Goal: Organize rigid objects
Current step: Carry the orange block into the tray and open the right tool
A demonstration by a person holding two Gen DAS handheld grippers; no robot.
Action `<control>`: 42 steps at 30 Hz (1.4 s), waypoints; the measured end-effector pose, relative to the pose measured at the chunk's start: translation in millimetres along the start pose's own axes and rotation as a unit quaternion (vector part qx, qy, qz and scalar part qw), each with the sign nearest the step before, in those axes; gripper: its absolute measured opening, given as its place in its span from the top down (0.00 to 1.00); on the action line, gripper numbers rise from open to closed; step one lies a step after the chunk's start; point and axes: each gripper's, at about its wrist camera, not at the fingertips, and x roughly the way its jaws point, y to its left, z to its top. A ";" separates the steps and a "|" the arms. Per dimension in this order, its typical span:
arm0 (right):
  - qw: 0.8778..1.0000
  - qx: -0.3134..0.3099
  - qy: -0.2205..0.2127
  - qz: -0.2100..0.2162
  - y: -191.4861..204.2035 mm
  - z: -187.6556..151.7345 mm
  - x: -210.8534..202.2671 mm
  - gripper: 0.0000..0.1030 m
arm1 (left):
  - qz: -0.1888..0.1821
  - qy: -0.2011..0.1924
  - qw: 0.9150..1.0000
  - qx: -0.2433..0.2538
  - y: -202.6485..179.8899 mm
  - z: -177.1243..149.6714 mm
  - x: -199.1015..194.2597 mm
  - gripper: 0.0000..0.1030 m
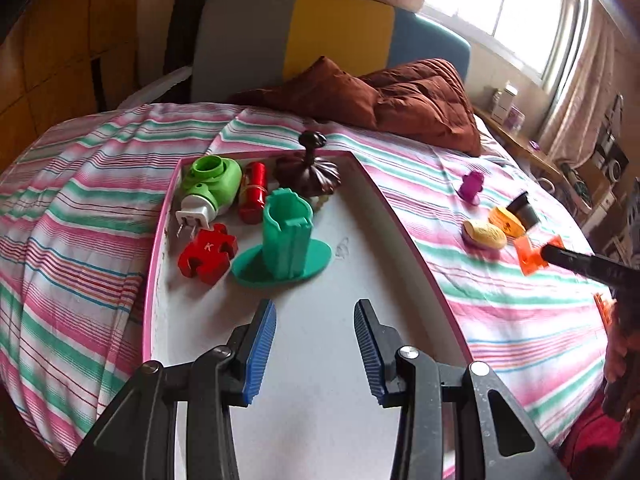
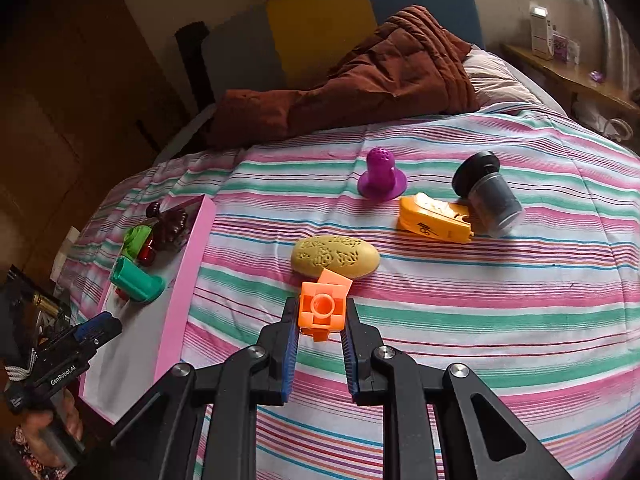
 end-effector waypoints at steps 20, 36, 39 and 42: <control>0.992 -0.101 0.042 0.070 157.8 27.4 64.7 0.81 | 0.005 0.019 1.000 -0.004 13.4 -10.4 -3.7 0.60; 0.990 -0.117 0.064 0.048 180.7 36.2 112.6 0.76 | 0.003 0.015 1.000 -0.019 18.0 -7.8 -5.4 0.60; 0.990 -0.112 0.064 0.053 178.9 34.9 107.9 0.75 | 0.004 0.016 1.000 -0.017 17.2 -8.4 -4.6 0.60; 0.991 -0.101 0.062 0.062 174.2 31.5 100.2 0.68 | 0.004 0.015 1.000 -0.016 16.0 -9.8 -5.4 0.60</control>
